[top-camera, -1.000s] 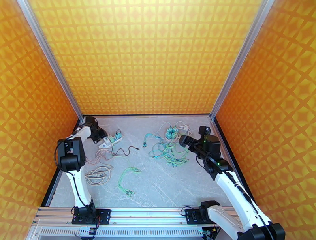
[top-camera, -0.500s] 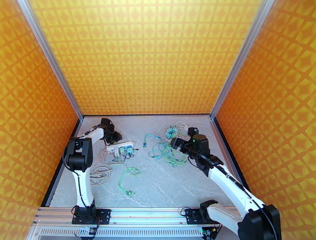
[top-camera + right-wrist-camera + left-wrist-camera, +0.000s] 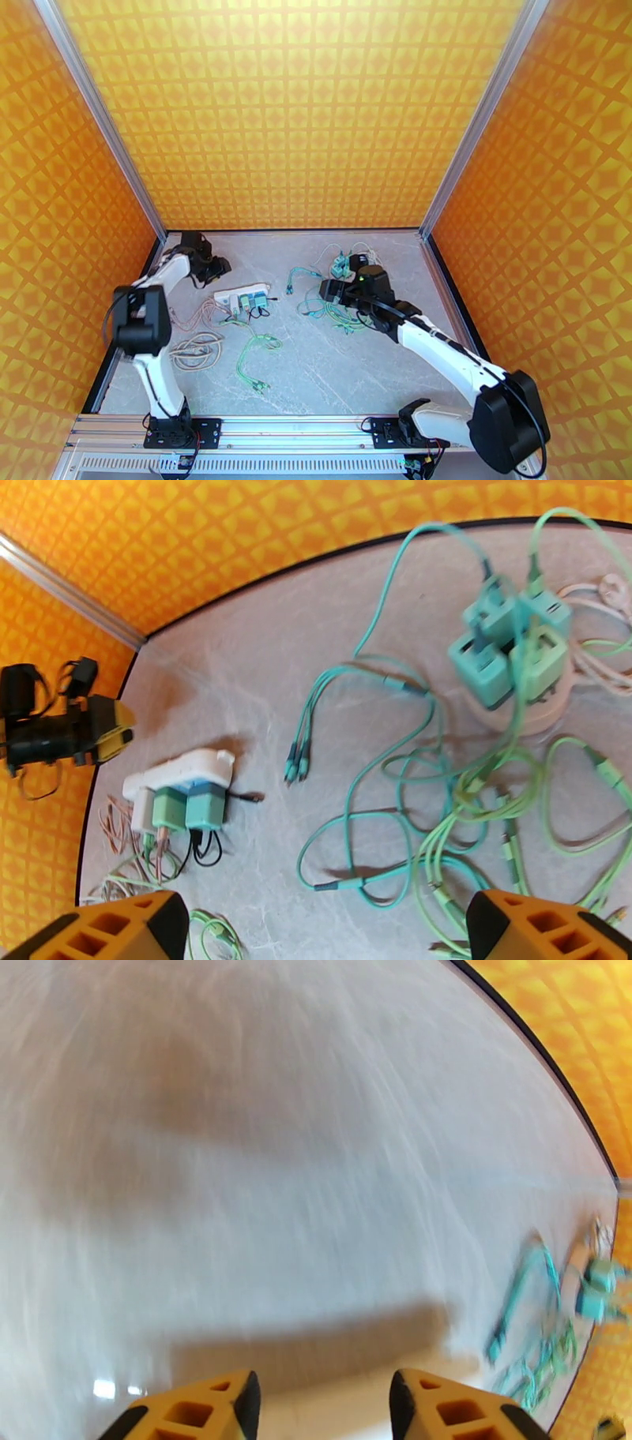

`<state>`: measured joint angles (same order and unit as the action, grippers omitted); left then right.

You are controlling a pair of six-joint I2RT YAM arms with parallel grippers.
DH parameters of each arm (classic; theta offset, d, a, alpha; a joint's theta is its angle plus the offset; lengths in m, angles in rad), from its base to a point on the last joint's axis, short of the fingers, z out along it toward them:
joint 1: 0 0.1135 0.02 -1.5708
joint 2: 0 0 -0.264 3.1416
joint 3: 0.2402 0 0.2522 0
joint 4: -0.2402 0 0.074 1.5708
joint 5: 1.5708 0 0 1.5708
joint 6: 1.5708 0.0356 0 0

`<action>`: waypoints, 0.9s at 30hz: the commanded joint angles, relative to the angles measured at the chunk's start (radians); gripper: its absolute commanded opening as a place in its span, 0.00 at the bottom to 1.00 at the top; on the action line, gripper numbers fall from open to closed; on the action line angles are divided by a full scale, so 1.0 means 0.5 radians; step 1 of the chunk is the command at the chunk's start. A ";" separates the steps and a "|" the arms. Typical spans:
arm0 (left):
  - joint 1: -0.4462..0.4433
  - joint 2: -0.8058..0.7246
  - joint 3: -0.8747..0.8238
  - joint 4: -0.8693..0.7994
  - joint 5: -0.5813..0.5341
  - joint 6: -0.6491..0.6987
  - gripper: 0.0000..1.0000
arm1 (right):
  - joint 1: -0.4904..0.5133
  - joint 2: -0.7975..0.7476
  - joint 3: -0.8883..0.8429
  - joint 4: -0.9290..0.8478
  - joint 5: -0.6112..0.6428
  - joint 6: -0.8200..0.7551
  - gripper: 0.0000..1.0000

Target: Pull the plug off the socket

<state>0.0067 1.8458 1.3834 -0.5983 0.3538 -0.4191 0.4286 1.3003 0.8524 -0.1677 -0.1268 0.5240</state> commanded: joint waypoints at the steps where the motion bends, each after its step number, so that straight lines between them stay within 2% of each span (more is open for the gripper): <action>1: -0.104 -0.213 -0.228 0.011 -0.146 0.008 0.48 | 0.056 0.071 0.102 0.063 0.054 -0.049 0.98; 3: -0.181 -0.336 -0.367 0.028 -0.238 0.019 0.46 | 0.090 0.119 0.131 0.090 0.050 -0.061 0.99; 7: -0.276 -0.449 -0.502 0.073 -0.374 0.005 0.47 | 0.162 0.281 0.236 0.134 0.023 -0.061 0.98; 12: -0.255 -0.279 -0.347 0.039 -0.533 0.016 0.45 | 0.305 0.485 0.440 0.088 0.046 -0.100 0.98; 15: -0.231 -0.145 -0.228 0.027 -0.530 0.025 0.45 | 0.390 0.606 0.515 0.107 0.001 -0.116 0.97; 17: -0.237 -0.078 -0.174 0.016 -0.498 0.043 0.45 | 0.432 0.712 0.594 0.069 -0.063 -0.110 0.90; 27: -0.230 0.030 -0.121 -0.020 -0.491 0.002 0.42 | 0.471 0.840 0.657 0.068 -0.101 -0.068 0.89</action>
<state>-0.1120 1.8294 1.3006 -0.5819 0.1207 -0.4160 0.6617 1.7035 1.1534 -0.1326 -0.1623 0.4896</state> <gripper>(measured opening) 0.422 0.890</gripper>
